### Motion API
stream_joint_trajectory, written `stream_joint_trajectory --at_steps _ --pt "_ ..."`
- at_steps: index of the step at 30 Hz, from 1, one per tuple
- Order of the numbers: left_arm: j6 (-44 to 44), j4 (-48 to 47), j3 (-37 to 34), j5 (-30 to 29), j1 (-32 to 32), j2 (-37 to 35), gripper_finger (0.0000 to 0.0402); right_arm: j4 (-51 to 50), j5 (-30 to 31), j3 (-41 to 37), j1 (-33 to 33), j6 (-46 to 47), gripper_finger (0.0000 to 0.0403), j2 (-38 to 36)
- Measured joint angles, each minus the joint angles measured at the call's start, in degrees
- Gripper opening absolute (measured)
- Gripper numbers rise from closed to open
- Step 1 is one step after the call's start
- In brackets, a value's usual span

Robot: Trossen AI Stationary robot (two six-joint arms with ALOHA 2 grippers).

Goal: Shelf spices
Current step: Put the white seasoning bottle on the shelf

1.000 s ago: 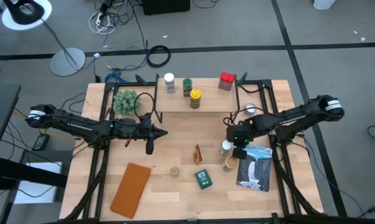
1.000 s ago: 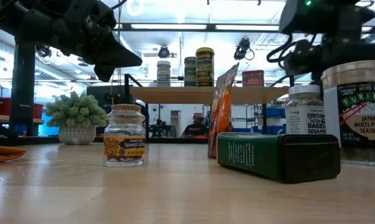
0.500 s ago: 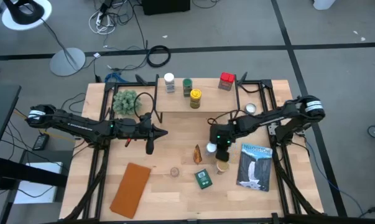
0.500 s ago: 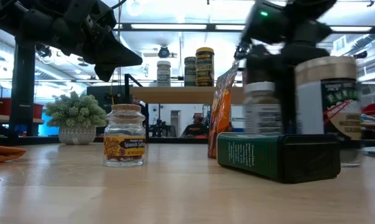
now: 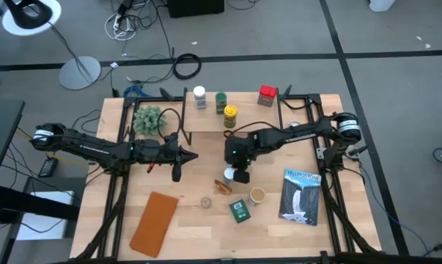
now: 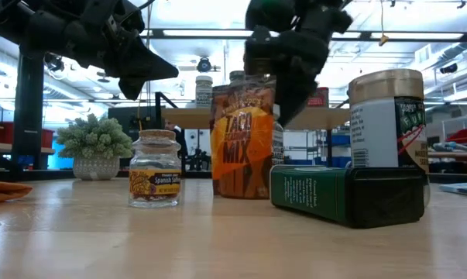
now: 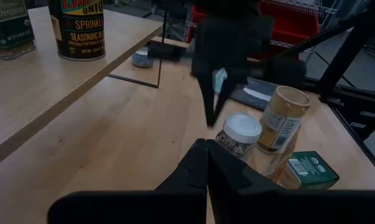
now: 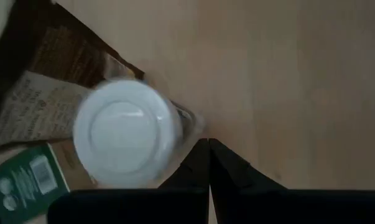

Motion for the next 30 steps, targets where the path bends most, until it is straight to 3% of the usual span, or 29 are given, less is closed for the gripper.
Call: stream_joint_trajectory --at_steps 9,14,18,22,25,30 --pt "0.02 1.03 0.0 0.0 0.0 0.0 0.0005 -13.94 9.31 -1.23 3.88 6.35 0.0 -12.13" --pt "0.02 1.34 0.0 0.0 -0.02 0.0 0.0005 -12.62 18.08 -7.1 10.34 13.2 0.0 -20.83" --pt "0.02 1.78 0.0 0.0 0.0 0.0 0.0005 -5.16 23.41 -17.4 16.42 21.44 0.0 -28.99" --pt "0.02 1.78 0.0 0.0 0.0 0.0 0.0005 9.1 29.39 -29.71 21.77 28.06 0.0 -35.28" --pt "0.02 1.73 0.0 0.0 -0.02 0.0 0.0005 20.67 34.7 -36.1 23.48 28.82 0.0 -36.94" --pt "0.0 1.76 0.0 0.31 -0.14 -0.01 0.0005 32.29 36.85 -39.65 22.52 24.84 0.0 -35.45"
